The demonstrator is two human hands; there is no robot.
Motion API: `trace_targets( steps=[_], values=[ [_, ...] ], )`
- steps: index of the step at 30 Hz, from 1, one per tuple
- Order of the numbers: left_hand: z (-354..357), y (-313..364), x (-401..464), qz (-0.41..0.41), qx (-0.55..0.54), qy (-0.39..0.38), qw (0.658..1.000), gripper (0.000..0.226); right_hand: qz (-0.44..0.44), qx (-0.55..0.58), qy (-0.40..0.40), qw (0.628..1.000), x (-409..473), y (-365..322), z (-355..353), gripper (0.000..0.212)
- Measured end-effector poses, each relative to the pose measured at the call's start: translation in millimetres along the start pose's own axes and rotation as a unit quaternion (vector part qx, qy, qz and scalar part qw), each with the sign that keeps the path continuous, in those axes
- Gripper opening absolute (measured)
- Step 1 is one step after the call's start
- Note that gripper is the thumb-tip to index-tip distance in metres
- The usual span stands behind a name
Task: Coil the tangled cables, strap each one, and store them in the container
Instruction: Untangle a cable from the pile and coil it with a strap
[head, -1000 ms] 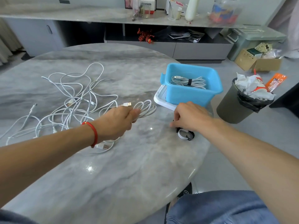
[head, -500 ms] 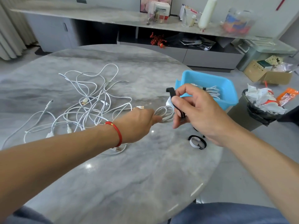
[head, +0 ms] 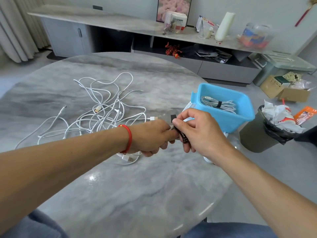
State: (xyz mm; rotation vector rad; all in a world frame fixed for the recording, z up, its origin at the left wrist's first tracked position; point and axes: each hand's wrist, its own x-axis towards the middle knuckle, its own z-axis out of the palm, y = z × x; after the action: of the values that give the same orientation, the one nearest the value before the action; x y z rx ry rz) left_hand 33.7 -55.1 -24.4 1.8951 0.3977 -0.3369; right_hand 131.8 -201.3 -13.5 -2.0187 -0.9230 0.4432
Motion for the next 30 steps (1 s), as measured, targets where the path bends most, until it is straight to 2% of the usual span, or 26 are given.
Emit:
trace_targets(
  steps=[3, 6, 11, 14, 16, 23, 25, 30],
  values=[
    [1, 1, -2, 0.022, 0.012, 0.011, 1.000, 0.034, 0.001, -0.014, -0.031, 0.999, -1, 2, 1, 0.018],
    [-2, 2, -3, 0.038, -0.021, 0.019, 0.999, 0.032, 0.050, 0.065, -0.039, 0.996, -2, 0, 2, 0.021],
    [-5, 1, -4, 0.022, -0.081, -0.014, 0.996, 0.023, 0.088, 0.161, -0.076, 0.980, -5, -5, -10, 0.020],
    [-6, 0, -5, 0.009, -0.106, -0.019, 0.994, 0.021, 0.085, 0.153, -0.076, 0.982, -7, -5, -10, 0.015],
    [-5, 1, -5, 0.009, -0.122, -0.030, 0.992, 0.020, 0.093, 0.145, -0.068, 0.983, -8, -3, -8, 0.016],
    [1, 5, -6, 0.040, -0.138, -0.037, 0.989, 0.032, 0.082, 0.109, 0.047, 0.990, -9, -2, 4, 0.026],
    [2, 6, -5, 0.048, -0.147, -0.036, 0.987, 0.029, 0.085, 0.092, 0.067, 0.990, -8, -1, 1, 0.028],
    [-4, 4, -5, 0.059, -0.172, -0.032, 0.983, 0.031, 0.106, 0.081, 0.047, 0.990, -10, 0, -4, 0.030]
  ],
)
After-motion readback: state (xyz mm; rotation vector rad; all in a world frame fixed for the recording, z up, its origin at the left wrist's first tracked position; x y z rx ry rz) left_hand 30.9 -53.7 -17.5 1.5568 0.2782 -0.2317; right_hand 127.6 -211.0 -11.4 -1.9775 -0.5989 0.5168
